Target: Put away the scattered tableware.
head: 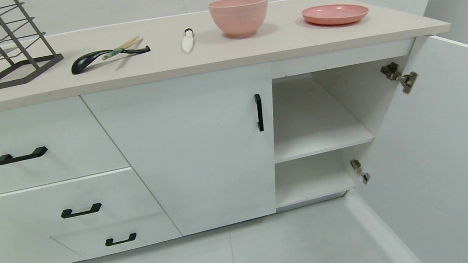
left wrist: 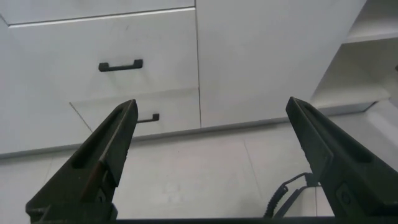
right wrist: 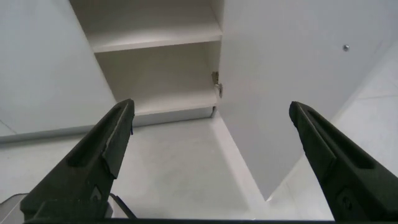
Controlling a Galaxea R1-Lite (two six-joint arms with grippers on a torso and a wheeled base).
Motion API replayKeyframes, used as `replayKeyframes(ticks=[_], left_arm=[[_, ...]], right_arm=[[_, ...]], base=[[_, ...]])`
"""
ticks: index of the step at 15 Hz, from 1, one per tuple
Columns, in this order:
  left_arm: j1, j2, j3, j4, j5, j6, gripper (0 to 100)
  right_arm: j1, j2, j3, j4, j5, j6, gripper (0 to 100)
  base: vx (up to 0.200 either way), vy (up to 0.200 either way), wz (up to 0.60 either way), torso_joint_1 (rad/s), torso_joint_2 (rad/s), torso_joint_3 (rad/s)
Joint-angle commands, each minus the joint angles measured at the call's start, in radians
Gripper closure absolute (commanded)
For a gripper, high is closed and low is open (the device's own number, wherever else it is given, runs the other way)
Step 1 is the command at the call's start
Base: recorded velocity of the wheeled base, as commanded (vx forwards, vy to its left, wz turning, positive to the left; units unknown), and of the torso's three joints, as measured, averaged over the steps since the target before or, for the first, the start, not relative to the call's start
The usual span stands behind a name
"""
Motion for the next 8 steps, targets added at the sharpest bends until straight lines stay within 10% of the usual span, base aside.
replayKeyframes(ticks=[1, 8], left_arm=[[-0.001, 0.002, 0.000, 0.000, 0.000, 0.001, 0], [0.001, 0.002, 0.000, 0.000, 0.005, -0.018, 0]], right_arm=[[0.000, 0.000, 0.000, 0.001, 0.000, 0.000, 0], [0.000, 0.000, 0.000, 0.001, -0.001, 0.000, 0]], base=[[0.200, -0.200, 0.00, 0.017, 0.00, 0.002], [0.029, -0.029, 0.00, 0.000, 0.00, 0.000]])
